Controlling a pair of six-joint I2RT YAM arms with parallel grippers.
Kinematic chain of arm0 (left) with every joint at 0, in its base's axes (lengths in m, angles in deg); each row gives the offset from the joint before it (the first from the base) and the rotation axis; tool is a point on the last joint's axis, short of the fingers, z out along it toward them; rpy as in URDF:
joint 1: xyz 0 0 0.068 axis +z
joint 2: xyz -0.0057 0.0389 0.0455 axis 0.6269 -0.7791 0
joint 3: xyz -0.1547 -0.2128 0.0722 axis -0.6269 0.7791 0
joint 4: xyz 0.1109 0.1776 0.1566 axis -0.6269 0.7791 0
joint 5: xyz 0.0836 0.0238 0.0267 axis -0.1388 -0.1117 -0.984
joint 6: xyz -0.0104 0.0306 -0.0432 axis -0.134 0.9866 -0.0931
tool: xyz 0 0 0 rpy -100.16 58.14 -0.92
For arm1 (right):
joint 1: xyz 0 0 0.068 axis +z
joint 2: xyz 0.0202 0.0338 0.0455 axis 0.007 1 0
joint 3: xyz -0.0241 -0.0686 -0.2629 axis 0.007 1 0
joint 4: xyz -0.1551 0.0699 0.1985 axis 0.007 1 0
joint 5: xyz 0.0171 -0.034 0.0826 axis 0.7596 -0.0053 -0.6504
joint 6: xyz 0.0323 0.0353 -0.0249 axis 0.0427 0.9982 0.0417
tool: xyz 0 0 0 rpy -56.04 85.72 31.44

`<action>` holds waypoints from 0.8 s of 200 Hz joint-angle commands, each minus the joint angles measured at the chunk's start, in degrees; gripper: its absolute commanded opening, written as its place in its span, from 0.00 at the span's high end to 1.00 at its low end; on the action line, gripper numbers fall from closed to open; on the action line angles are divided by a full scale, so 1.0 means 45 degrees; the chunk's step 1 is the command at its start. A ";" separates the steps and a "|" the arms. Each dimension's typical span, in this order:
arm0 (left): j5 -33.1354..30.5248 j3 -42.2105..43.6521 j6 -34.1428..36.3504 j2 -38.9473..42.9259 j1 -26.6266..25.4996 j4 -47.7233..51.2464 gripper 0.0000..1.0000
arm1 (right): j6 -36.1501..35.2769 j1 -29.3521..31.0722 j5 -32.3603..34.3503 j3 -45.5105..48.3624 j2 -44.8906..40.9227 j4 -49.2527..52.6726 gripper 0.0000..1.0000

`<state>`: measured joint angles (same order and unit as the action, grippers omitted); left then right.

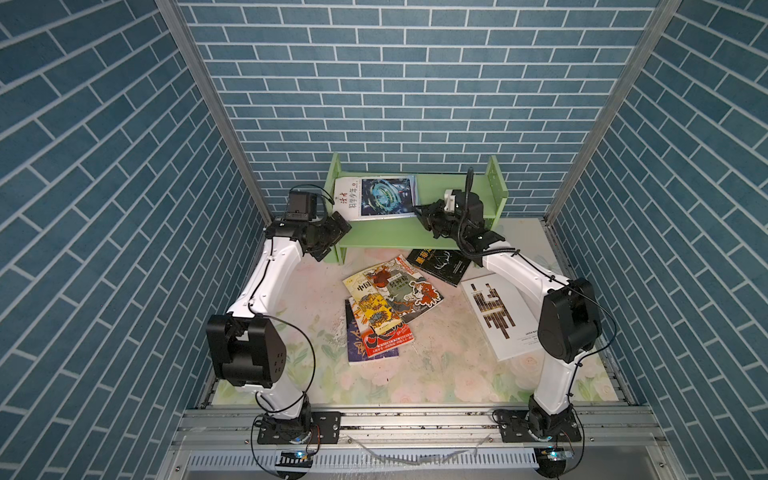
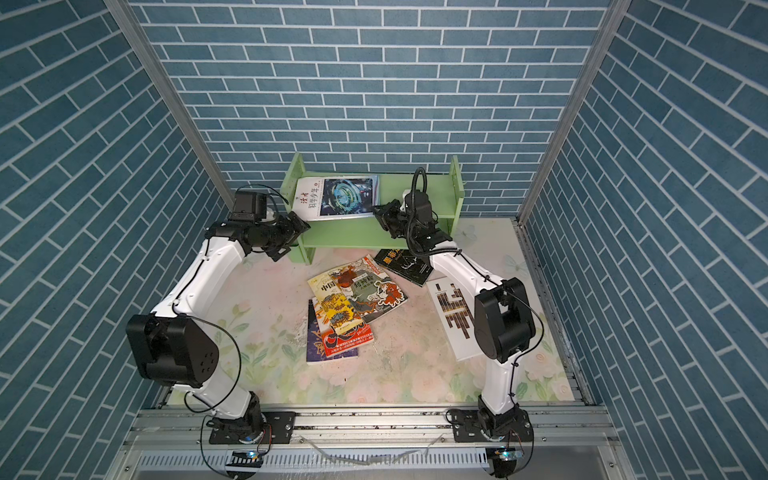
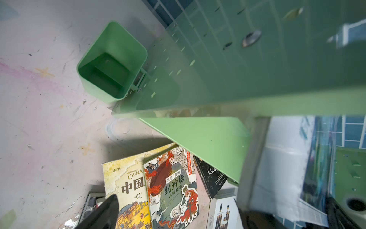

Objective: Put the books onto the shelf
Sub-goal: 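Move the left gripper over the shelf's near edge while the right keeps holding the magazine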

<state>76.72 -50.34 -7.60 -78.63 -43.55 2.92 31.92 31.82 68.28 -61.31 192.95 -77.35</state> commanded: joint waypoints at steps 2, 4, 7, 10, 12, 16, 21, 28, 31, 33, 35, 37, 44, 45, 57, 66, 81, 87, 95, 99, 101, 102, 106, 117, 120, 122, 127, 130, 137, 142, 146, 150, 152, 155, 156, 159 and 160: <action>-0.0129 0.0206 -0.0403 0.0092 0.0075 -0.1233 0.04 | 0.0299 0.0333 0.0278 0.0160 -0.0436 -0.0505 0.99; -0.0119 0.0219 -0.0439 0.0075 0.0075 -0.1296 0.04 | 0.0299 0.0340 0.0278 0.0156 -0.0444 -0.0488 0.99; -0.0120 0.0237 -0.0473 0.0078 0.0075 -0.1409 0.04 | 0.0299 0.0342 0.0278 0.0147 -0.0446 -0.0492 0.98; -0.0117 0.0256 -0.0521 0.0050 0.0075 -0.1477 0.04 | 0.0301 0.0342 0.0261 0.0146 -0.0447 -0.0473 0.97; -0.0112 0.0260 -0.0532 0.0044 0.0075 -0.1508 0.04 | 0.0290 0.0342 0.0250 0.0147 -0.0447 -0.0475 0.97; -0.0112 0.0262 -0.0593 0.0010 0.0070 -0.1598 0.04 | 0.0290 0.0342 0.0230 0.0122 -0.0432 -0.0438 0.96; -0.0117 0.0262 -0.0642 0.0001 0.0075 -0.1655 0.04 | 0.0280 0.0352 0.0193 0.0099 -0.0413 -0.0364 0.95; -0.0114 0.0228 -0.0706 -0.0051 0.0075 -0.1685 0.04 | 0.0261 0.0342 0.0153 0.0013 -0.0361 -0.0261 0.94; -0.0119 0.0223 -0.0731 -0.0064 0.0075 -0.1697 0.04 | 0.0248 0.0342 0.0128 -0.0041 -0.0336 -0.0190 0.93; -0.0112 0.0228 -0.0750 -0.0082 0.0075 -0.1695 0.04 | 0.0242 0.0337 0.0109 -0.0075 -0.0316 -0.0146 0.92; -0.0110 0.0224 -0.0780 -0.0091 0.0075 -0.1705 0.04 | 0.0241 0.0341 0.0075 -0.0137 -0.0287 -0.0091 0.92; -0.0115 0.0238 -0.0792 -0.0088 0.0075 -0.1722 0.04 | 0.0241 0.0342 0.0042 -0.0187 -0.0265 -0.0048 0.91; -0.0122 0.0276 -0.0853 -0.0093 0.0075 -0.1755 0.04 | 0.0175 0.0323 -0.0046 -0.0385 -0.0170 0.0144 0.89; -0.0132 0.0288 -0.0864 -0.0084 0.0075 -0.1757 0.04 | 0.0159 0.0323 -0.0060 -0.0418 -0.0152 0.0166 0.89; -0.0143 0.0402 -0.0934 -0.0040 0.0075 -0.1844 0.04 | -0.0016 0.0323 -0.0093 -0.0744 -0.0005 0.0478 0.87; -0.0154 0.0484 -0.0975 0.0002 0.0075 -0.1891 0.04 | -0.0105 0.0323 -0.0093 -0.0939 0.0078 0.0718 0.87; -0.0146 0.0549 -0.1042 0.0020 0.0075 -0.1916 0.04 | -0.0167 0.0323 -0.0093 -0.1085 0.0158 0.0918 0.87; -0.0142 0.0582 -0.1066 0.0021 0.0075 -0.1935 0.04 | -0.0174 0.0312 -0.0076 -0.1114 0.0178 0.0957 0.87; -0.0131 0.0640 -0.1133 0.0051 0.0075 -0.1973 0.04 | -0.0189 0.0322 -0.0093 -0.1134 0.0198 0.1015 0.87; -0.0119 0.0676 -0.1147 0.0061 0.0075 -0.1994 0.04 | -0.0176 0.0323 -0.0078 -0.1135 0.0198 0.1030 0.87; -0.0112 0.0688 -0.1162 0.0062 0.0075 -0.1994 0.04 | -0.0181 0.0323 -0.0074 -0.1135 0.0198 0.1053 0.86; -0.0117 0.0699 -0.1165 0.0072 0.0075 -0.2014 0.04 | -0.0185 0.0323 -0.0074 -0.1135 0.0198 0.1070 0.86; -0.0111 0.0737 -0.1185 0.0104 0.0075 -0.2014 0.04 | -0.0189 0.0345 -0.0073 -0.1135 0.0198 0.1090 0.86; -0.0107 0.0855 -0.1210 0.0157 0.0075 -0.2069 0.04 | -0.0209 0.0323 -0.0073 -0.1119 0.0179 0.1200 0.85; -0.0104 0.0895 -0.1222 0.0174 0.0075 -0.2072 0.04 | -0.0209 0.0325 -0.0073 -0.1116 0.0179 0.1242 0.84; -0.0113 0.0903 -0.1225 0.0178 0.0075 -0.2082 0.04 | -0.0209 0.0318 -0.0073 -0.1115 0.0178 0.1257 0.84; -0.0103 0.0935 -0.1226 0.0211 0.0075 -0.2064 0.04 | -0.0208 0.0320 -0.0073 -0.1115 0.0178 0.1326 0.82; -0.0130 0.0944 -0.1226 0.0210 0.0075 -0.2037 0.04 | -0.0209 0.0317 -0.0073 -0.1118 0.0178 0.1338 0.82; -0.0123 0.0965 -0.1255 0.0229 0.0075 -0.1999 0.04 | -0.0212 0.0323 -0.0073 -0.1096 0.0159 0.1425 0.79; -0.0131 0.0965 -0.1261 0.0243 0.0075 -0.1967 0.04 | -0.0228 0.0323 -0.0073 -0.1081 0.0159 0.1477 0.78; -0.0137 0.0965 -0.1250 0.0258 0.0075 -0.1961 0.04 | -0.0228 0.0323 -0.0073 -0.1059 0.0142 0.1497 0.77; -0.0105 0.0965 -0.1260 0.0259 0.0075 -0.1925 0.04 | -0.0216 0.0315 -0.0073 -0.1029 0.0122 0.1520 0.75; -0.0113 0.0965 -0.1259 0.0248 0.0075 -0.1913 0.04 | -0.0220 0.0321 -0.0073 -0.1006 0.0111 0.1546 0.75; -0.0112 0.0980 -0.1264 0.0268 0.0075 -0.1899 0.04 | -0.0227 0.0317 -0.0056 -0.0977 0.0087 0.1561 0.73; -0.0107 0.0982 -0.1255 0.0273 0.0075 -0.1897 0.04 | -0.0218 0.0310 -0.0055 -0.0968 0.0084 0.1568 0.72; -0.0096 0.0984 -0.1249 0.0291 0.0075 -0.1887 0.04 | -0.0227 0.0311 -0.0037 -0.0931 0.0054 0.1589 0.71; -0.0090 0.0984 -0.1257 0.0294 0.0075 -0.1872 0.04 | -0.0228 0.0317 -0.0026 -0.0915 0.0038 0.1601 0.71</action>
<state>76.59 -46.52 -13.13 -78.63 -43.55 -5.27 31.73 32.41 69.25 -65.09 193.00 -71.14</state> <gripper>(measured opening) 0.960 0.249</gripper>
